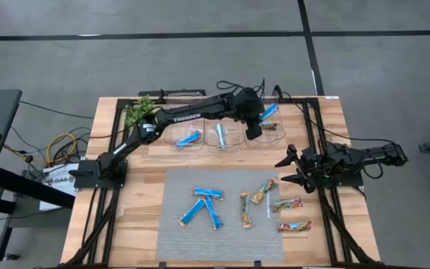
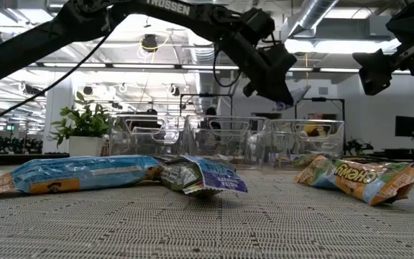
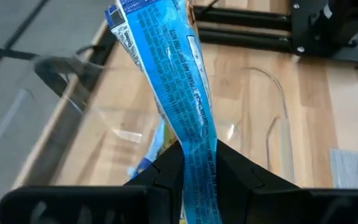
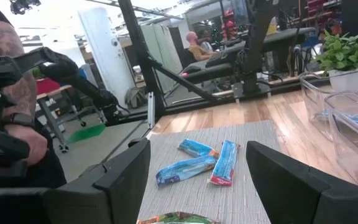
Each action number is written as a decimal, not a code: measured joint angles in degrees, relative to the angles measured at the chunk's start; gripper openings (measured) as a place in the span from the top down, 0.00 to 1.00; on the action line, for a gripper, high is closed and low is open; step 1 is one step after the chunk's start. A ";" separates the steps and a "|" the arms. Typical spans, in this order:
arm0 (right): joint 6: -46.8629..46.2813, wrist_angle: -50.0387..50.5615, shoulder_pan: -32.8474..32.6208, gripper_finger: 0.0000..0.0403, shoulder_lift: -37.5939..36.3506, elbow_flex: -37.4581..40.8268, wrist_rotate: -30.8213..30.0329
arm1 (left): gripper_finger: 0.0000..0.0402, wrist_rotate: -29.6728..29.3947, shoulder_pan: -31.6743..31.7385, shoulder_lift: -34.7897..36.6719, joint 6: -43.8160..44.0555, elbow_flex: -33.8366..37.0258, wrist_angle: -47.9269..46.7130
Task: Pick and place Granola Bars by type
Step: Put the blue granola bar into the right transparent bin, then put the orange granola bar into the middle transparent bin, then put the red granola bar into the left transparent bin
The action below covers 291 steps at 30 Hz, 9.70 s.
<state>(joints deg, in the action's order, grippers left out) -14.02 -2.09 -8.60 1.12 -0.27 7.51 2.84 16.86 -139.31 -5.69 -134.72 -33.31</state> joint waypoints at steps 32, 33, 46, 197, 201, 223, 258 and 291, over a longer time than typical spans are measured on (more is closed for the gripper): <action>0.01 0.02 0.00 0.35 -0.01 0.01 0.00 | 0.48 -1.63 -1.15 1.62 5.70 -0.12 -2.18; 0.00 0.02 0.00 0.35 -0.02 0.00 0.00 | 0.48 -1.60 -1.35 1.79 5.73 -0.08 -2.42; 0.00 0.11 0.00 0.35 0.00 0.00 -0.02 | 0.48 -2.32 -4.90 11.75 9.30 12.44 3.09; 0.01 0.15 0.00 0.35 0.00 -0.02 -0.04 | 0.81 -15.71 3.92 29.54 37.42 32.74 -3.40; 0.00 0.15 0.00 0.35 0.00 -0.02 -0.04 | 0.81 -12.15 5.79 28.34 36.25 32.70 -4.25; 0.00 0.05 0.00 0.35 -0.02 -0.02 -0.09 | 0.81 -8.04 3.04 16.98 30.77 32.92 -11.33; 0.00 0.15 0.00 0.35 -0.02 -0.02 -0.01 | 0.54 -5.26 -3.91 26.04 20.33 32.90 -6.72; 0.00 0.15 0.00 0.35 0.00 -0.02 -0.02 | 0.54 -10.34 -33.20 33.39 11.93 32.87 -24.38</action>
<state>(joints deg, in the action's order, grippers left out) -14.02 -1.93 -8.60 1.13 -0.30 7.49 -7.50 -16.34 -105.93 6.24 -101.84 -57.69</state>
